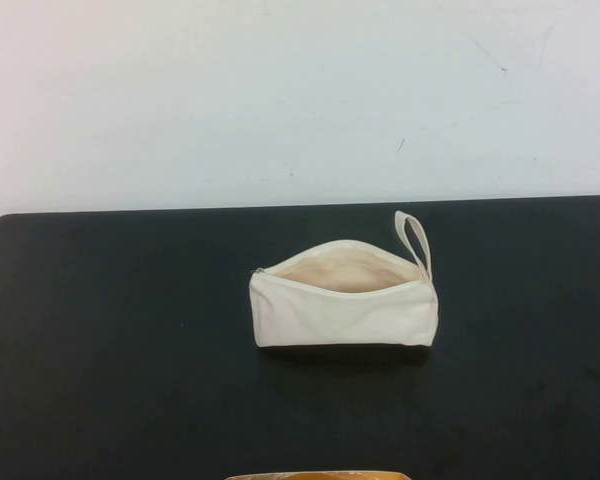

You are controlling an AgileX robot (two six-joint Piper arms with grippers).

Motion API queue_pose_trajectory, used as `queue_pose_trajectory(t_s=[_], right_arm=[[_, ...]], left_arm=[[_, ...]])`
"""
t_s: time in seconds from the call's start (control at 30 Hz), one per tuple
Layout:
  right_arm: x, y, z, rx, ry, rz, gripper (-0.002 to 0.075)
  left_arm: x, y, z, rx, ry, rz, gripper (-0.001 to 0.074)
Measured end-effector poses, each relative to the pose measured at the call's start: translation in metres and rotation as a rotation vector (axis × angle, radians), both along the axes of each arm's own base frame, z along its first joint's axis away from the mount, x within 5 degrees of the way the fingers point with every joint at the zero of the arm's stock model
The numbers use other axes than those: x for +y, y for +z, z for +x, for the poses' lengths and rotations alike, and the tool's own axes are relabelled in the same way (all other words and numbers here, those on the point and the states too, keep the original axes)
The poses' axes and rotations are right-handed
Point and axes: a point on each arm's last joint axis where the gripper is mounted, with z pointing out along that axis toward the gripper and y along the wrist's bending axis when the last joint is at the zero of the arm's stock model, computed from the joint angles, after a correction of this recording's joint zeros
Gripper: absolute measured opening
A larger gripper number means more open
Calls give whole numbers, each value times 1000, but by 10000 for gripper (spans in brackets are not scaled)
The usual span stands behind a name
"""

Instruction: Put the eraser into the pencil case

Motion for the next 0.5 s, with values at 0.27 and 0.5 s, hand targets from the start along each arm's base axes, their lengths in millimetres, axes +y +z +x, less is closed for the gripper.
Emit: queue_pose_trajectory(t_s=[0.27,0.5], right_arm=[[0,0,0,0,0,-2,-1],[0,0,0,0,0,-2,-1]], left_arm=[[11,-10,-14,-18,202,-199,0],[2,-30,-6,-15,107,-56,-1]])
